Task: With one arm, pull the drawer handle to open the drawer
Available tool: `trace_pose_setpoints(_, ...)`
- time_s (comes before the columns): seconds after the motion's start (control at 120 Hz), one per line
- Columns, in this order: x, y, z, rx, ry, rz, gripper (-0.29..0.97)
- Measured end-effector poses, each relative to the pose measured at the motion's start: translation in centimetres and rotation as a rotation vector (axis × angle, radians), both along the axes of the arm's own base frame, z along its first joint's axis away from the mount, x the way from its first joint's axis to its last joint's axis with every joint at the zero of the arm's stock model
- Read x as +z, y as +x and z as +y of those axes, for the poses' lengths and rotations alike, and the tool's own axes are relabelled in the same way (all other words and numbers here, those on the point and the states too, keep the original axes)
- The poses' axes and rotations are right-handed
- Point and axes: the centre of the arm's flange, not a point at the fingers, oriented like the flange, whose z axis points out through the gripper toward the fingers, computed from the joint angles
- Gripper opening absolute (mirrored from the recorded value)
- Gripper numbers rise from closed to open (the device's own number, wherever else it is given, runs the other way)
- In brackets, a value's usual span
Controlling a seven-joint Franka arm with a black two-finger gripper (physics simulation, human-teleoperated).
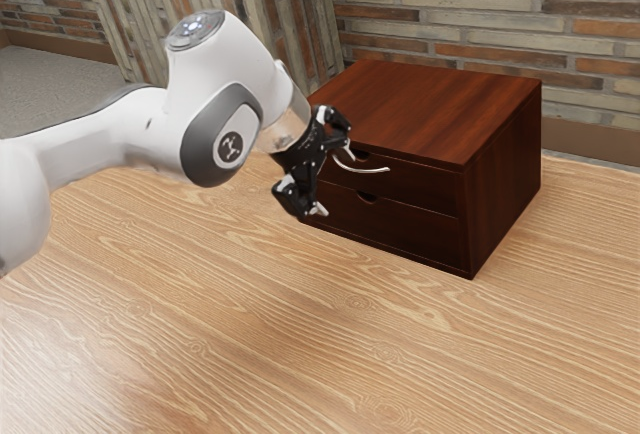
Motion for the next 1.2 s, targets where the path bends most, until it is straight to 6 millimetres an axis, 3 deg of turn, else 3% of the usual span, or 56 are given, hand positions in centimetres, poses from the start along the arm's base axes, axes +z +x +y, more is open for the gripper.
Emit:
trace_pose_setpoints(0.908, -2.4, 2.6, 0.6, 0.037, -0.007, 0.022, 0.68)
trace_pose_setpoints(1.2, -3.3, 2.6, 0.0, 0.036, -0.018, 0.038, 0.68)
